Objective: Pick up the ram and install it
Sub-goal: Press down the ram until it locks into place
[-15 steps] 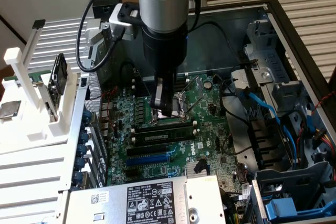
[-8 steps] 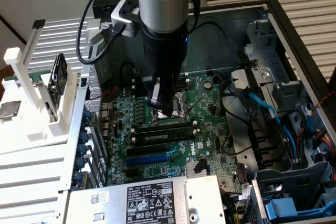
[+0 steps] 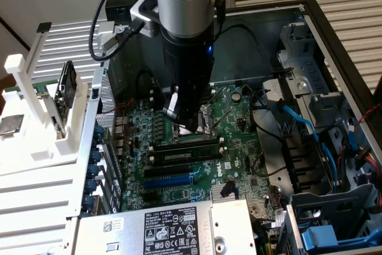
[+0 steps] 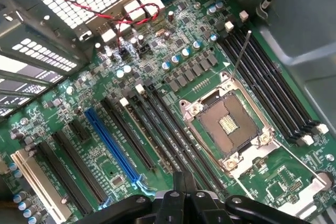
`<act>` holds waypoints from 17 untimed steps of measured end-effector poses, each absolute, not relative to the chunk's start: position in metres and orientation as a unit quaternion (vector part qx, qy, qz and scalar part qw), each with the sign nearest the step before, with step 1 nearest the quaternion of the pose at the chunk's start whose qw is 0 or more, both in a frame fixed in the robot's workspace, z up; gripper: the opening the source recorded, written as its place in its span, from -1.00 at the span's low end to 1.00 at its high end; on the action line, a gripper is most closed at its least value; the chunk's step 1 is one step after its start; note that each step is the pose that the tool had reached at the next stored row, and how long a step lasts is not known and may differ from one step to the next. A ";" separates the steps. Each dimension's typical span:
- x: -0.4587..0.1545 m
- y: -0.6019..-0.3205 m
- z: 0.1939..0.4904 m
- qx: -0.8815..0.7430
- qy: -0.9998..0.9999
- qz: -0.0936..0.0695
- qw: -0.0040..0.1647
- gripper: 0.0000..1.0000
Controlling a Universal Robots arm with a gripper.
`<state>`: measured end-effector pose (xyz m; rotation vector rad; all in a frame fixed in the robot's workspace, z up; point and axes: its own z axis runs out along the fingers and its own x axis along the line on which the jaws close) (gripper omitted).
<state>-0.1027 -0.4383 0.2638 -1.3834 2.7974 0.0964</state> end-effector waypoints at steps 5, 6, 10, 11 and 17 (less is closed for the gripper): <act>-0.103 -0.438 0.264 -0.372 0.927 0.030 0.012 -0.80; -0.103 -0.438 0.264 -0.358 0.933 0.030 0.013 -0.80; -0.103 -0.438 0.264 -0.303 0.952 0.030 0.014 -0.80; -0.103 -0.438 0.264 -0.291 0.956 0.030 0.015 -0.80; -0.103 -0.438 0.264 -0.224 0.974 0.030 0.017 -0.80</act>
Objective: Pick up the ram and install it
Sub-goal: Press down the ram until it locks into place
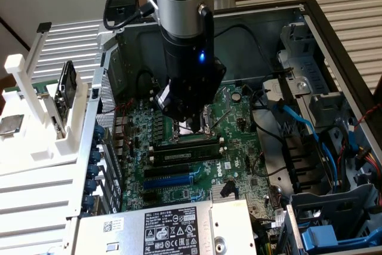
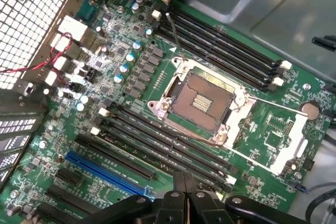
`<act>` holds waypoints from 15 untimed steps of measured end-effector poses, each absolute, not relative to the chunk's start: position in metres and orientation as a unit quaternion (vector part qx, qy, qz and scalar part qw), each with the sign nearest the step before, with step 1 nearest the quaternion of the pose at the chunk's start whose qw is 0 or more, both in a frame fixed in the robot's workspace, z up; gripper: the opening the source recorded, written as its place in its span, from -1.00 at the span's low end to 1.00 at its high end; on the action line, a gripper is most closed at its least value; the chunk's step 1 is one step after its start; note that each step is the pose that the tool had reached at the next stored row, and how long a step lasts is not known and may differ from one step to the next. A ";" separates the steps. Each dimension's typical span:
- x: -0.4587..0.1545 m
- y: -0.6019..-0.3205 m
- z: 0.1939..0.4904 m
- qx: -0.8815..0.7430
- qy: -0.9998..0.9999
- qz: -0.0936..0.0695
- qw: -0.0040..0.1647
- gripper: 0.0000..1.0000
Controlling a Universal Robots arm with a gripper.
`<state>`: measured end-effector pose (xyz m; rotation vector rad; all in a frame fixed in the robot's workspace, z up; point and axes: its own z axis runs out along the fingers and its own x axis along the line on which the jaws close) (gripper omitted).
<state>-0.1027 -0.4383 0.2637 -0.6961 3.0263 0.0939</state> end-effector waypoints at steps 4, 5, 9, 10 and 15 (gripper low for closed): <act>-0.103 -0.438 0.264 -0.186 0.982 0.031 0.019 -0.80; -0.103 -0.438 0.264 -0.174 0.984 0.031 0.019 -0.80; -0.103 -0.438 0.264 -0.125 0.991 0.034 0.022 -0.80; -0.103 -0.438 0.264 -0.115 0.993 0.035 0.022 -0.80; -0.103 -0.438 0.264 -0.085 0.995 0.037 0.023 -0.80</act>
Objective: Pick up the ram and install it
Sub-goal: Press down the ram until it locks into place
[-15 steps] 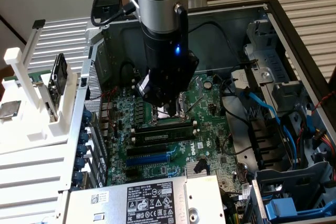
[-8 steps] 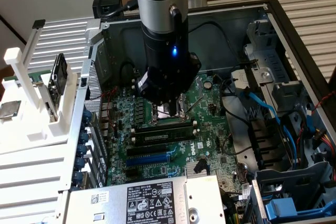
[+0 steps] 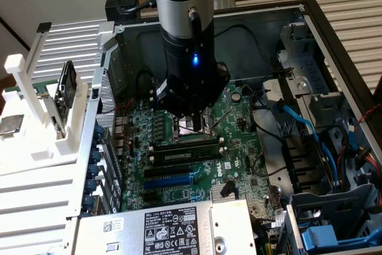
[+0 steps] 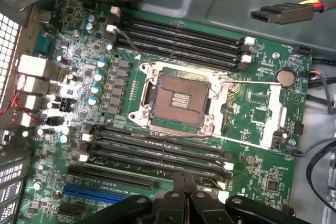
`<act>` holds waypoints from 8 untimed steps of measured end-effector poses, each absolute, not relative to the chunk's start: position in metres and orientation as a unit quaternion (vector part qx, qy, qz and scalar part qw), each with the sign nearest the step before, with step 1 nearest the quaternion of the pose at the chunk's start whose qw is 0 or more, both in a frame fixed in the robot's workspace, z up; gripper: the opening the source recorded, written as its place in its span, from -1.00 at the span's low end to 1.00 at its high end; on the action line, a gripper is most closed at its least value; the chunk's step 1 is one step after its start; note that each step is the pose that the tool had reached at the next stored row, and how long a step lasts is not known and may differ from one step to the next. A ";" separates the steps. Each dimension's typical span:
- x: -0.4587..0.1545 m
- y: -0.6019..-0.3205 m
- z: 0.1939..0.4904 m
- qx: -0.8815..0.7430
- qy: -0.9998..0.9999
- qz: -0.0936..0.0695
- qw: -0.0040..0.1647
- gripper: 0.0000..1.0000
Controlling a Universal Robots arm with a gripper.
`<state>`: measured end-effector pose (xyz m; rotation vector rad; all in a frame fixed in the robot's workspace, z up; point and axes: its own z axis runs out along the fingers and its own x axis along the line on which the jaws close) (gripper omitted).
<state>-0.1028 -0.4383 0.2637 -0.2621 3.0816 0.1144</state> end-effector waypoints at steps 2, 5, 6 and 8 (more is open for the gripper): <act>-0.103 -0.438 0.264 -0.083 0.996 0.037 0.023 -0.80; -0.103 -0.439 0.264 -0.079 0.996 0.029 0.017 -0.80; -0.103 -0.439 0.264 -0.079 0.996 0.029 0.016 -0.80; -0.104 -0.439 0.264 -0.079 0.996 0.029 0.012 -0.80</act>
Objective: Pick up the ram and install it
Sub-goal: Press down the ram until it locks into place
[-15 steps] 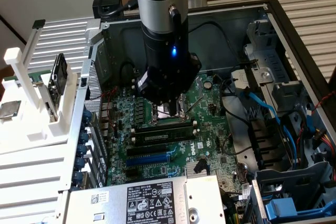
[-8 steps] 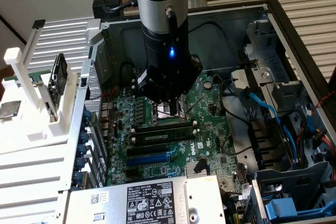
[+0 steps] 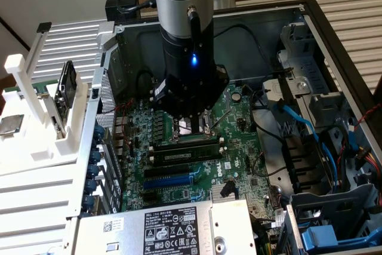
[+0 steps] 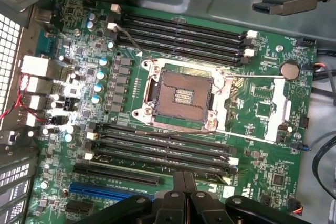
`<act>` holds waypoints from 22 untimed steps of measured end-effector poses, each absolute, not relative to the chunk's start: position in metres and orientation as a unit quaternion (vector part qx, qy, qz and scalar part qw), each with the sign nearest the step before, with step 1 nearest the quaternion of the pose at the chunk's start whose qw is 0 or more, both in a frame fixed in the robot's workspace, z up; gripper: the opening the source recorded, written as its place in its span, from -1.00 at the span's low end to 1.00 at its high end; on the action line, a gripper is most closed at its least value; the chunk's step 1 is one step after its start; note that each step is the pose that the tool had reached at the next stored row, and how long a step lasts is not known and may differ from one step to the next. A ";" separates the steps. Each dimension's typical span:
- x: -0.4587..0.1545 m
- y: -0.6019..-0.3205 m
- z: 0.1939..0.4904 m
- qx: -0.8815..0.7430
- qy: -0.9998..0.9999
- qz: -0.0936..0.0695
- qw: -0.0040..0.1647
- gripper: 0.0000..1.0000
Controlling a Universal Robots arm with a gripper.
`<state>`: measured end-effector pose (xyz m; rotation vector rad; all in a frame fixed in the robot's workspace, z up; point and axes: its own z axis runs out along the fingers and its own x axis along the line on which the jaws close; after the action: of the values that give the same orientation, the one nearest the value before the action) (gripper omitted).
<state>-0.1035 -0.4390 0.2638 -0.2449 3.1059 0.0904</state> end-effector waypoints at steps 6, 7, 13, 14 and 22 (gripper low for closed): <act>-0.105 -0.440 0.264 -0.078 0.996 0.029 0.011 -0.80; -0.105 -0.440 0.264 -0.078 0.996 0.029 0.011 -0.80; -0.123 -0.440 0.264 -0.078 0.996 0.029 0.011 -0.80; -0.127 -0.440 0.264 -0.078 0.996 0.029 0.011 -0.80; -0.154 -0.440 0.264 -0.078 0.996 0.029 0.011 -0.80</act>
<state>-0.1537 -0.4398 0.2636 -0.2447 3.1095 0.0917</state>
